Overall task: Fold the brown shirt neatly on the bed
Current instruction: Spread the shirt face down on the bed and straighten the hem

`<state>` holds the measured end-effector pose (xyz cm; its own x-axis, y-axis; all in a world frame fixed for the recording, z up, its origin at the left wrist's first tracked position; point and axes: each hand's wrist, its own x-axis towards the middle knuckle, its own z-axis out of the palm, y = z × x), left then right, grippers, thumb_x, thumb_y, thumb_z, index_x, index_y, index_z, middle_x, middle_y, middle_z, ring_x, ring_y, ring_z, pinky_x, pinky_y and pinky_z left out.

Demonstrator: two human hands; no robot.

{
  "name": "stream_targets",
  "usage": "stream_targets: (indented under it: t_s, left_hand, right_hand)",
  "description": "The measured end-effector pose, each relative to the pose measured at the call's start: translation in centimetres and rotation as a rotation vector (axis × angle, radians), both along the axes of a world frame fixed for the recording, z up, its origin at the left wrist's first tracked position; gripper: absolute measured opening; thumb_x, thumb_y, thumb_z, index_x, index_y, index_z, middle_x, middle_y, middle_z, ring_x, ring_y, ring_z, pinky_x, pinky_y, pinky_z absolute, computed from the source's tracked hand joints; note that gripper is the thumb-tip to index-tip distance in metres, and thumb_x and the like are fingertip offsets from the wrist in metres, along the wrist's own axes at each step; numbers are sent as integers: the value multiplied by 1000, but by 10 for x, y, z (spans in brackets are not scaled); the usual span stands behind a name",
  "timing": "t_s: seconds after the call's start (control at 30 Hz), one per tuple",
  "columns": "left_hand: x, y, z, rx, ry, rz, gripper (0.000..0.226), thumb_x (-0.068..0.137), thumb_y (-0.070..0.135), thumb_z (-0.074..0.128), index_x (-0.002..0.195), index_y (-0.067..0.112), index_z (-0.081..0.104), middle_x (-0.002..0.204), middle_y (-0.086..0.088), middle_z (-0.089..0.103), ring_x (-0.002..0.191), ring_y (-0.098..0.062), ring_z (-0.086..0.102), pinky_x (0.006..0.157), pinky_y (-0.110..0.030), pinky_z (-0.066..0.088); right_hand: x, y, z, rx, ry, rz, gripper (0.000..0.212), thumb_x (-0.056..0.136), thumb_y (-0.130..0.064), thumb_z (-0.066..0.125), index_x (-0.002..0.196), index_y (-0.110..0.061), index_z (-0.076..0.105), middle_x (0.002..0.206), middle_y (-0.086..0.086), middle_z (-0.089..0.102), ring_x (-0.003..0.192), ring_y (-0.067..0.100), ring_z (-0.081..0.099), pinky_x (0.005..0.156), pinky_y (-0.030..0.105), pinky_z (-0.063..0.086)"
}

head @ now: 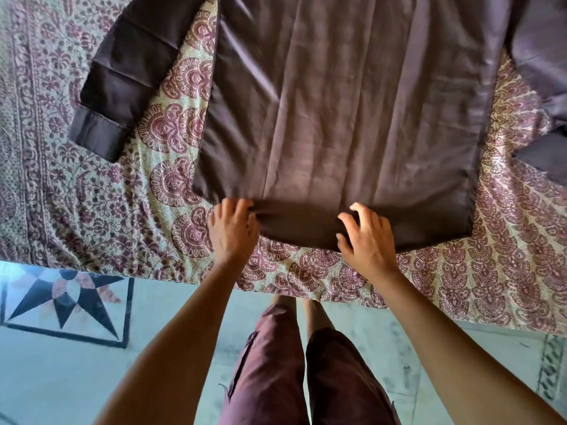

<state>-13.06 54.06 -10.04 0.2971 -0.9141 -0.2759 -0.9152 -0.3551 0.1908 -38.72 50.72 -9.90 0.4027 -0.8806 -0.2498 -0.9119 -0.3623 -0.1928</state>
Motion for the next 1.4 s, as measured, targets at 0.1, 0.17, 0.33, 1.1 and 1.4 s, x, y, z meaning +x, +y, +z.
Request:
stream_targets:
  t_s: [0.1,0.17,0.33,1.1,1.4]
  left_hand:
    - [5,-11,2,-31,-6,329,22,84,20,50,103,17,62,117,-11,54,109,-30,46,94,-42,31]
    - [-4,-37,2,-154,21,237,31,82,23,45,108,17,61,125,-9,54,115,-29,46,98,-42,29]
    - [-24,-85,-22,-81,136,-275,56,90,43,36,142,23,37,151,-6,32,139,-24,29,112,-41,16]
    - [103,-184,-45,-89,-86,-280,61,93,45,27,147,17,25,154,-1,25,142,-18,21,115,-41,6]
    - [20,-240,-32,-160,79,-434,60,93,44,30,144,13,32,152,-6,30,141,-20,27,114,-44,12]
  right_hand:
    - [13,-11,2,-72,-64,-51,36,84,-32,49,115,-13,56,128,15,49,106,32,51,88,43,38]
    - [38,-30,0,-133,-116,-18,46,87,-31,48,128,-10,49,140,16,43,123,32,42,100,44,29]
    - [74,-62,-26,-66,-27,-73,61,93,-40,39,145,-12,27,152,20,21,139,41,19,111,51,9]
    - [88,-166,-46,-90,54,-199,67,93,-45,25,147,-6,20,154,14,17,142,26,18,114,41,13]
    - [105,-206,-35,-190,-7,-282,61,93,-38,31,143,-3,29,150,17,27,139,29,25,112,42,12]
